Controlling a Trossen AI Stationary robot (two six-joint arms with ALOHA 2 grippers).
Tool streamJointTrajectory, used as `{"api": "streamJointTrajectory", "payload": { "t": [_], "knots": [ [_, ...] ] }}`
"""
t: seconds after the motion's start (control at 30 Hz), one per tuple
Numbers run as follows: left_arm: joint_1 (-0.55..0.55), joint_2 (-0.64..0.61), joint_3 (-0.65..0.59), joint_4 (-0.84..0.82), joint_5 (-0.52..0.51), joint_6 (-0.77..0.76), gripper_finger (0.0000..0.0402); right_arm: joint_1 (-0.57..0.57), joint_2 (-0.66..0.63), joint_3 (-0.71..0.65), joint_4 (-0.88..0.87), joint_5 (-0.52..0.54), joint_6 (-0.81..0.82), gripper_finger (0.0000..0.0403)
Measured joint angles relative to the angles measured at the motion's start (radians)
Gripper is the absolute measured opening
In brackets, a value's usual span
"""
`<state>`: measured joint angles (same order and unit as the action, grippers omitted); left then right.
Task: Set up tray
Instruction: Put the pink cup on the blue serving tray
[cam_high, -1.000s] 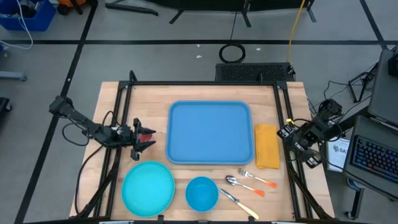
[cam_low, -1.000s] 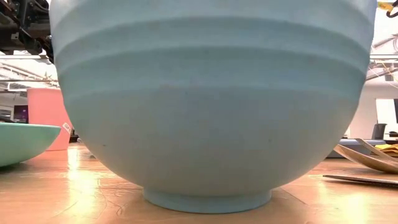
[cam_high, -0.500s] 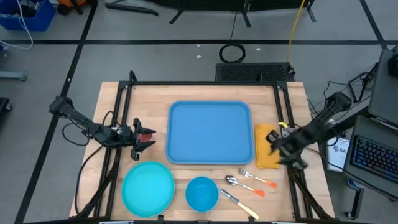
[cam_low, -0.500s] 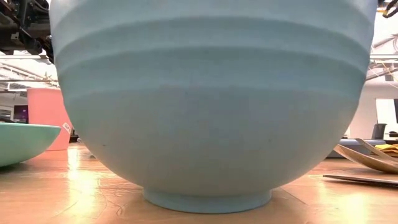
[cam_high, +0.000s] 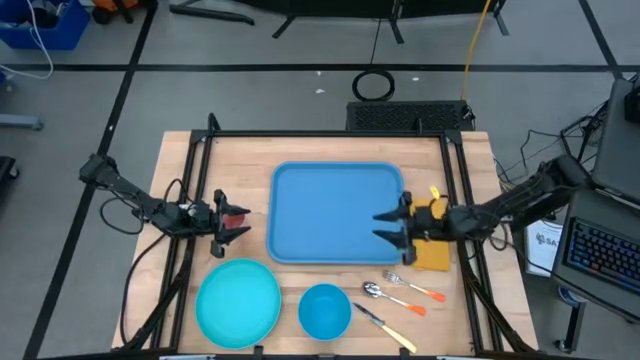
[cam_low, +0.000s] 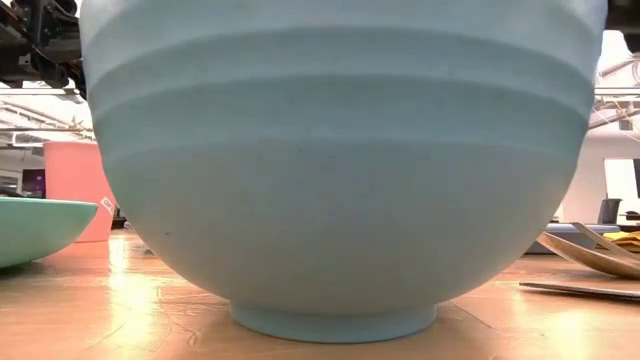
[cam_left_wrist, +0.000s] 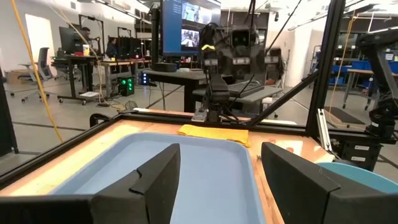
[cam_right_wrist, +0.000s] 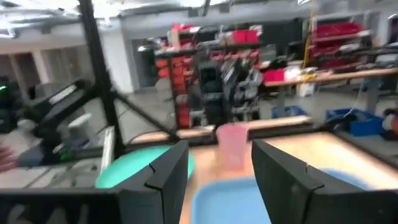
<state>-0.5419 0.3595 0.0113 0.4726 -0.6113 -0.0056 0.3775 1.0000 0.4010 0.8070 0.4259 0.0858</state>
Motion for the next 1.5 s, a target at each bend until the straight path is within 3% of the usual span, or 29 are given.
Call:
{"api": "streamJointTrajectory", "payload": {
  "t": [0.13, 0.3, 0.47, 0.6, 0.8, 0.87, 1.0, 1.2, 1.3, 1.4, 1.5],
  "knots": [
    [0.0, 0.0, 0.0, 0.002, 0.0, 0.0, 0.023, -0.085, 0.064, 0.026, -0.043, -0.038, 0.07, 0.0167],
    [0.002, 0.0, 0.0, 0.048, 0.003, -0.006, 0.023, -0.103, 0.088, 0.019, -0.03, -0.037, 0.086, 0.0167],
    [0.003, 0.0, 0.0, 0.183, 0.069, -0.024, 0.023, -0.11, 0.087, 0.016, 0.052, -0.035, 0.067, 0.0167],
    [0.003, 0.0, 0.0, 0.168, 0.157, -0.064, 0.023, -0.108, 0.087, 0.017, 0.122, -0.037, 0.06, 0.0167],
    [0.003, 0.033, 0.0, 0.098, 0.166, -0.317, 0.023, -0.082, 0.087, 0.017, 0.132, -0.037, 0.106, 0.0167],
    [0.011, 0.044, 0.015, 0.069, 0.111, -0.429, 0.023, -0.072, 0.087, 0.017, 0.141, -0.037, 0.111, 0.0166],
    [0.035, 0.046, 0.137, -0.175, 0.088, -0.551, 0.023, -0.059, 0.087, 0.017, 0.15, -0.036, 0.111, 0.0167],
    [0.075, 0.098, 0.486, -0.925, 0.1, -0.785, 0.023, -0.059, 0.087, 0.017, 0.139, -0.035, 0.098, 0.0166],
    [0.087, 0.173, 0.627, -1.221, 0.12, -0.916, 0.023, -0.059, 0.087, 0.017, 0.138, -0.036, 0.084, 0.0166],
    [0.097, 0.268, 0.701, -1.398, 0.158, -0.972, 0.023, -0.062, 0.087, 0.017, 0.138, -0.035, 0.078, 0.0166],
    [0.106, 0.38, 0.721, -1.422, 0.255, -0.879, 0.0229, -0.063, 0.087, 0.017, 0.142, -0.035, 0.078, 0.0166]
  ]
}}
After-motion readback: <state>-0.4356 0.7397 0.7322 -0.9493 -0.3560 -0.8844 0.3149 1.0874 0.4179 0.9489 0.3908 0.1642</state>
